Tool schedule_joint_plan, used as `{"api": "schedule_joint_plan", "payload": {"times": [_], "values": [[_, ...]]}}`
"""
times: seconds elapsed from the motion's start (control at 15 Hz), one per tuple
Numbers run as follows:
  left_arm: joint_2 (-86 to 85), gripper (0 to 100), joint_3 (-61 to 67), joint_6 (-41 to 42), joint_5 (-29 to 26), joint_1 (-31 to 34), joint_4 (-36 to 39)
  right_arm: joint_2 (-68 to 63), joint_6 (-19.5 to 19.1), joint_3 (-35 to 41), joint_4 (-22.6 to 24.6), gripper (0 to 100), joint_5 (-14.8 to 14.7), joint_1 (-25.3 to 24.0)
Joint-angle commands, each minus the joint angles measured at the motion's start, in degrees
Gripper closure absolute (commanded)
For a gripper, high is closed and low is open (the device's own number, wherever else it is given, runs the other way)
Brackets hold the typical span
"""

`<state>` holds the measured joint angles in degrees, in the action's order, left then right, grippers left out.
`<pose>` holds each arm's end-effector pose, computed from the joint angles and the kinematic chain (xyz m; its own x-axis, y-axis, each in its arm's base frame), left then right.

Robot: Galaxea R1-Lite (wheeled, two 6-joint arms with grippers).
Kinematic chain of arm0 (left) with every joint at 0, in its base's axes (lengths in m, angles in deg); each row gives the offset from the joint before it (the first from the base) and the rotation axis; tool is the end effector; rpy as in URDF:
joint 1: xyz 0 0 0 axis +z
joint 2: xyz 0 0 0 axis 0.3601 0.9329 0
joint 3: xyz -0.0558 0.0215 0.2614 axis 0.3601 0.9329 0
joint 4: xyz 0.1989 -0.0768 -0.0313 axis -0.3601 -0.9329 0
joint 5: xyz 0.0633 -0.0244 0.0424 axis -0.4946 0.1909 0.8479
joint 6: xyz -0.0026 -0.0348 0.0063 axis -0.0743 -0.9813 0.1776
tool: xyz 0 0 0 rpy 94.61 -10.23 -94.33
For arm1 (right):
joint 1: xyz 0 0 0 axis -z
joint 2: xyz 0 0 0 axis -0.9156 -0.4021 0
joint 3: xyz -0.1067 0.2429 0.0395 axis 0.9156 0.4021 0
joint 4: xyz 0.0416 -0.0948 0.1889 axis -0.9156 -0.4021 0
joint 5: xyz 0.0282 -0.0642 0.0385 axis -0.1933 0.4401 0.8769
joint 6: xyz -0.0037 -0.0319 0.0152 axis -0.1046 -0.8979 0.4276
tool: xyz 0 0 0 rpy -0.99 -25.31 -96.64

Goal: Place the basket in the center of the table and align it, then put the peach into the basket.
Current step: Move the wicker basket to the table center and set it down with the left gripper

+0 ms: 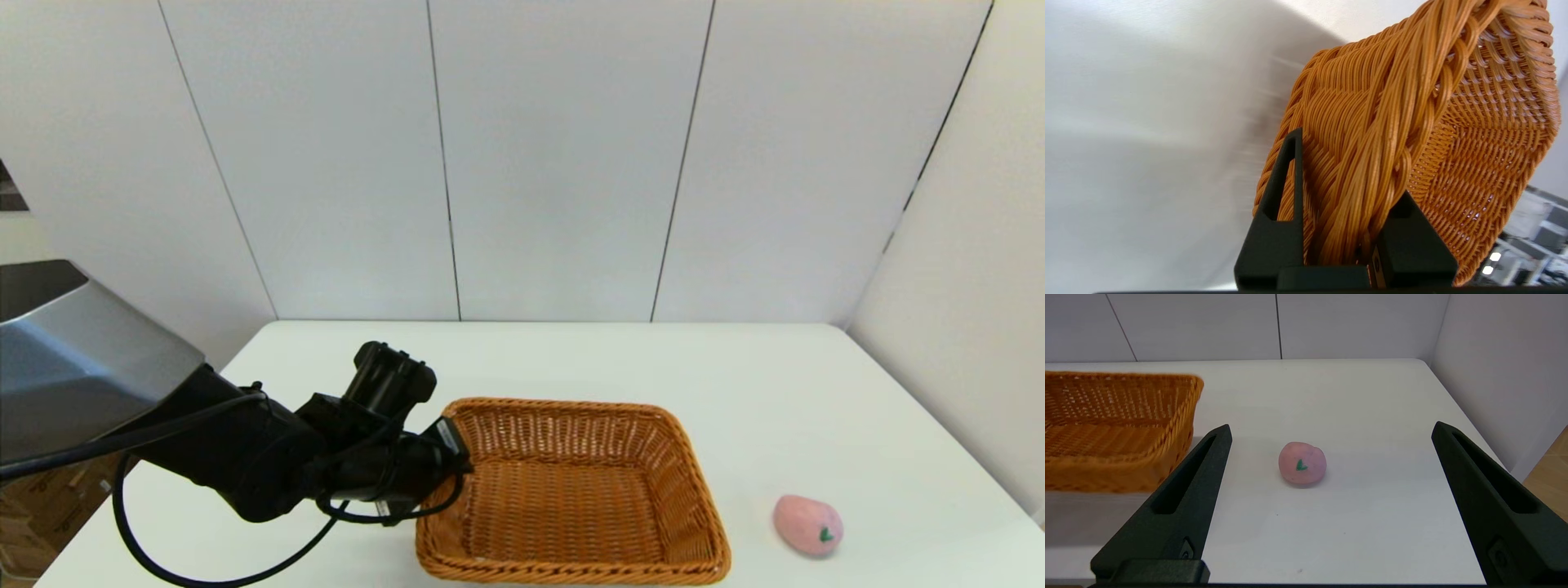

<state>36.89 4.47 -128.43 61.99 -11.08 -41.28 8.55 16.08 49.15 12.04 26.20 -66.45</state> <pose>0.2693 -0.1756 -0.0084 0.4529 -0.4585 -0.7646 -0.3272 0.7123 -0.6209 0.0488 -0.0005 0.0761 0.9999 -0.0143 0.0029 0.0142 0.9997 0.0181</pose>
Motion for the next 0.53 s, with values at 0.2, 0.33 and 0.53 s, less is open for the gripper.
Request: {"api": "schedule_joint_plan", "payload": {"times": [0.2, 0.33, 0.53], "values": [[0.3, 100, 0.6, -1.0, 0.1, 0.5, 0.8, 0.0, 0.0, 0.0, 0.0, 0, 0.0, 0.0], [0.3, 100, 0.6, -1.0, 0.2, 0.5, 0.8, 0.0, 0.0, 0.0, 0.0, 0, 0.0, 0.0], [0.4, 100, 0.9, -1.0, 0.3, 0.5, 0.8, 0.0, 0.0, 0.0, 0.0, 0, 0.0, 0.0]]}}
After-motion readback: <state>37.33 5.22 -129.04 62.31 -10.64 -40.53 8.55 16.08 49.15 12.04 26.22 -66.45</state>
